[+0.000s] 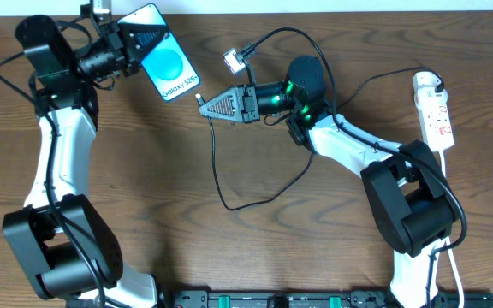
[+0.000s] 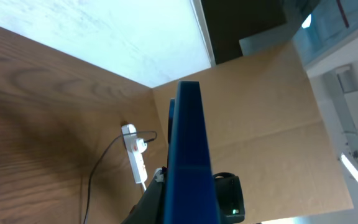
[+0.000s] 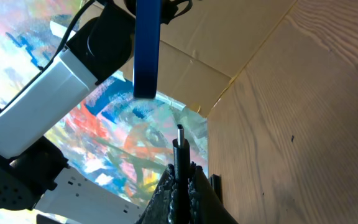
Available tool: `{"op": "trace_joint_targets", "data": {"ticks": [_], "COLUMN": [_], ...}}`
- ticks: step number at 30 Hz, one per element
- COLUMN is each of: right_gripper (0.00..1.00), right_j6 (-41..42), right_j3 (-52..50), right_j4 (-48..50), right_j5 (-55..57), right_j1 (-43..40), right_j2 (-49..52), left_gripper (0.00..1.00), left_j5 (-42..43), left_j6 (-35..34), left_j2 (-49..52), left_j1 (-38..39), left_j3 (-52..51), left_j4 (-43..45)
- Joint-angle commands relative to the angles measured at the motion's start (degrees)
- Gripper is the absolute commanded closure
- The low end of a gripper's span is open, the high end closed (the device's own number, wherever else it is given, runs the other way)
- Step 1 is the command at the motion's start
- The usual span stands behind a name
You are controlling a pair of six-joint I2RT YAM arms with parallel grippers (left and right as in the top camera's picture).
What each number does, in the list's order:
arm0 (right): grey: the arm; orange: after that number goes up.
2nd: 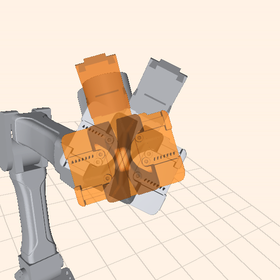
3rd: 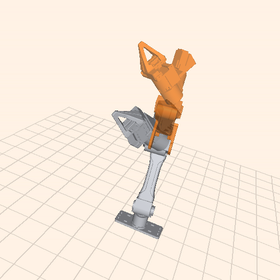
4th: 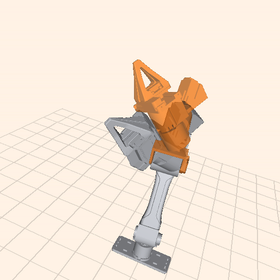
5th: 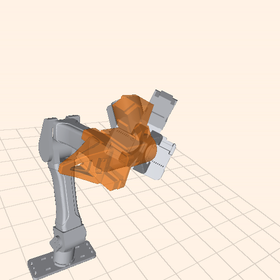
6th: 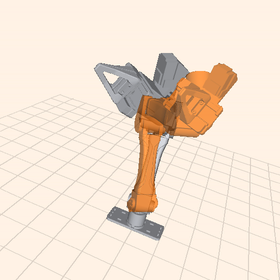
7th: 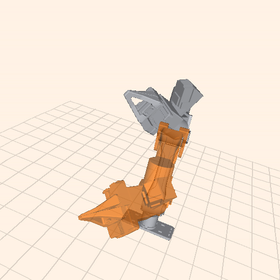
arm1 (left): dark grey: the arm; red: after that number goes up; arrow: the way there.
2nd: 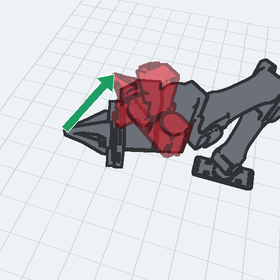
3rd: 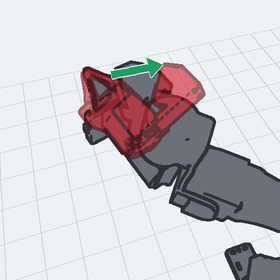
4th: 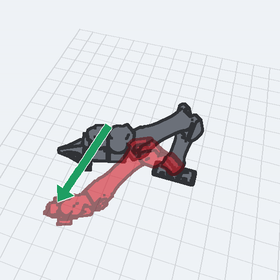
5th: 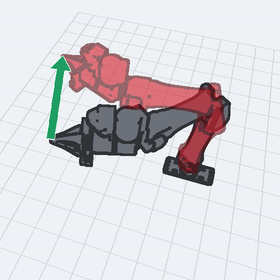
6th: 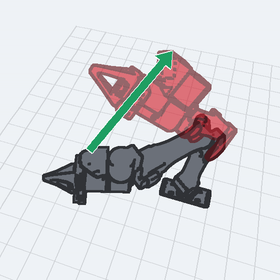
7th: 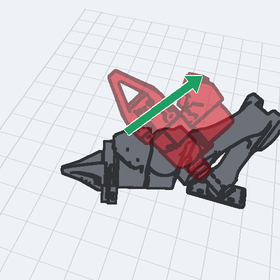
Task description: Plug charger to phone and switch on socket
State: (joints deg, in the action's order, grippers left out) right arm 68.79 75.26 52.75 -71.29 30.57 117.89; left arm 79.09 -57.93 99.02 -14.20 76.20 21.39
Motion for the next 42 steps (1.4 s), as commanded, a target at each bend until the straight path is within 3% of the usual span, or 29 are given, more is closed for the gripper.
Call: {"op": "trace_joint_targets", "data": {"ticks": [1, 16, 42], "right_gripper": [0.99, 0.99, 0.99], "right_j6": [-1.2, -1.2, -1.1], "right_j3": [0.4, 0.4, 0.4], "right_j4": [0.2, 0.5, 0.5], "right_j5": [-1.4, -1.5, -0.6], "right_j1": [0.6, 1.4, 0.3], "right_j2": [-0.2, -0.2, -0.2], "left_gripper": [0.93, 0.93, 0.93], "left_j5": [-0.5, -0.8, -1.1], "left_j6": [2.7, 9.8, 9.2], "left_j2": [-0.2, -0.2, -0.2], "left_j1": [1.0, 1.1, 3.1], "left_j3": [0.9, 0.9, 0.9], "left_j4": [0.5, -6.8, -7.6]}}
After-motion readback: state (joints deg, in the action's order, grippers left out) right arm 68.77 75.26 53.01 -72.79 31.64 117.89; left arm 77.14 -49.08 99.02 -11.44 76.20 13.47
